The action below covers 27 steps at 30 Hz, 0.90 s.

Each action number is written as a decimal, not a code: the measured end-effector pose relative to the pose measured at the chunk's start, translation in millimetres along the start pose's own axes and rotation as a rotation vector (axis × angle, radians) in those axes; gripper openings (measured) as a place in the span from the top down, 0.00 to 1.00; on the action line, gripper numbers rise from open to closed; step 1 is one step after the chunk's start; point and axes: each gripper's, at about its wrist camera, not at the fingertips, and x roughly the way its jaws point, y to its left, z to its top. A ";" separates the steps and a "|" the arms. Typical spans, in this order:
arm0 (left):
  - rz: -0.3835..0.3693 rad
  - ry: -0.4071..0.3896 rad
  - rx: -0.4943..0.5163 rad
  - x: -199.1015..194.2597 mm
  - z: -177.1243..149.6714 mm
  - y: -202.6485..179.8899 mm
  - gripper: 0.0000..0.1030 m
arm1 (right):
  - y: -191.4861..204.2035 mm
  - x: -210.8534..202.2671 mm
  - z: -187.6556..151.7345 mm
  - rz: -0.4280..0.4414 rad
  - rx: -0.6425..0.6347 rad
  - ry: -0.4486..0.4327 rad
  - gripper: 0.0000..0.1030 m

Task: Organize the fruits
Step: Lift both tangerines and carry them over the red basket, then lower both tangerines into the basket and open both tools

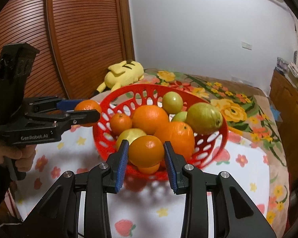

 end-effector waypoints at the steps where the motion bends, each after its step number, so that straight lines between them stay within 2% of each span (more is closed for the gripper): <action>1: 0.001 0.001 -0.001 2.7 2.1 1.5 0.57 | -1.3 3.1 3.1 0.001 -0.001 0.003 0.66; 14: 0.020 0.014 -0.009 34.0 20.7 17.0 0.57 | -15.8 51.1 32.0 -0.010 -0.033 0.033 0.66; 27: 0.034 0.036 -0.017 54.4 25.2 24.4 0.57 | -21.3 60.6 37.7 -0.006 -0.026 0.031 0.66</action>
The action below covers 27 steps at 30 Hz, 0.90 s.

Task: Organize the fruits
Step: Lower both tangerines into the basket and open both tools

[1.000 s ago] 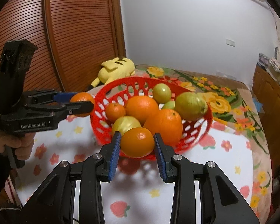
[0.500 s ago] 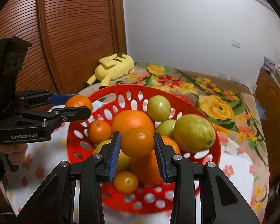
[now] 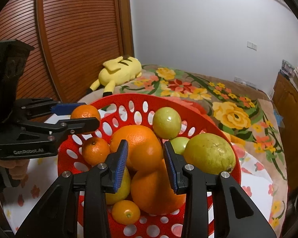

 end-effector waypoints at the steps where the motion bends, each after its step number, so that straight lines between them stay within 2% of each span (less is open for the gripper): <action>1: 0.000 0.001 0.000 1.1 0.8 0.1 0.57 | 0.5 -0.8 0.1 0.001 0.000 -0.002 0.66; 27: 0.004 0.021 0.045 35.6 29.2 -15.9 0.56 | -5.4 -26.8 -10.7 0.000 0.029 -0.044 0.66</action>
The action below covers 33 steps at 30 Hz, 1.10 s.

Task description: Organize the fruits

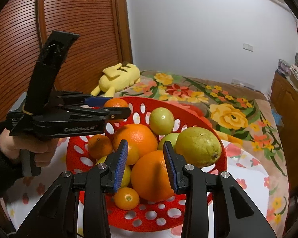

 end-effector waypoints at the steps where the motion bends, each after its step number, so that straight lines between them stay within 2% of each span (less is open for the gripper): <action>1: 0.001 0.004 0.002 0.5 -0.2 -1.1 0.56 | 0.0 -0.4 -0.4 -0.001 0.002 0.000 0.66; 5: 0.029 0.000 0.003 -2.9 -3.0 -4.4 0.49 | -1.6 -1.0 -4.6 -0.003 0.006 0.005 0.66; 16: 0.045 -0.016 -0.008 -40.4 -26.1 -11.8 0.47 | 4.8 -18.8 -14.9 -0.022 0.034 -0.017 0.64; 28: 0.053 -0.076 0.008 -98.5 -79.4 -37.9 0.43 | 23.1 -48.8 -48.6 -0.069 0.073 -0.044 0.59; 33: 0.050 -0.120 -0.004 -122.3 -96.8 -42.8 0.37 | 30.0 -63.4 -63.6 -0.088 0.090 -0.056 0.56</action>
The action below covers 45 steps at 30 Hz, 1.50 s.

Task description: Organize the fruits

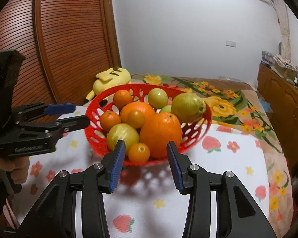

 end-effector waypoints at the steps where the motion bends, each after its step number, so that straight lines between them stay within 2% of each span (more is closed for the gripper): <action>1: -0.001 -0.009 -0.002 -4.5 -1.8 0.0 0.35 | 0.5 -2.0 -2.2 -0.007 0.002 -0.003 0.52; 7: 0.027 -0.087 -0.001 -37.7 -11.9 -2.4 0.30 | 8.6 -20.9 -12.8 -0.035 0.017 -0.030 0.44; 11: 0.032 -0.144 -0.015 -61.1 -14.3 -2.4 0.11 | 13.8 -36.2 -16.0 -0.057 0.023 -0.065 0.37; 14: 0.059 -0.180 -0.014 -77.5 -16.0 -4.8 0.07 | 18.4 -47.6 -17.5 -0.073 0.021 -0.093 0.32; 21: 0.106 -0.205 -0.004 -106.2 -21.8 -16.2 0.06 | 30.1 -71.9 -19.3 -0.114 0.013 -0.155 0.24; 23: 0.101 -0.214 -0.006 -112.9 -24.6 -18.7 0.06 | 33.4 -79.2 -20.1 -0.117 0.013 -0.170 0.18; 26: 0.096 -0.226 -0.006 -122.8 -28.4 -24.3 0.06 | 36.5 -89.5 -22.5 -0.123 0.015 -0.194 0.16; 33: 0.109 -0.233 -0.017 -138.0 -35.4 -27.4 0.06 | 41.1 -103.7 -26.2 -0.141 0.022 -0.225 0.14; 45: 0.113 -0.222 -0.028 -138.6 -41.7 -28.7 0.06 | 44.2 -115.7 -32.8 -0.151 0.020 -0.240 0.14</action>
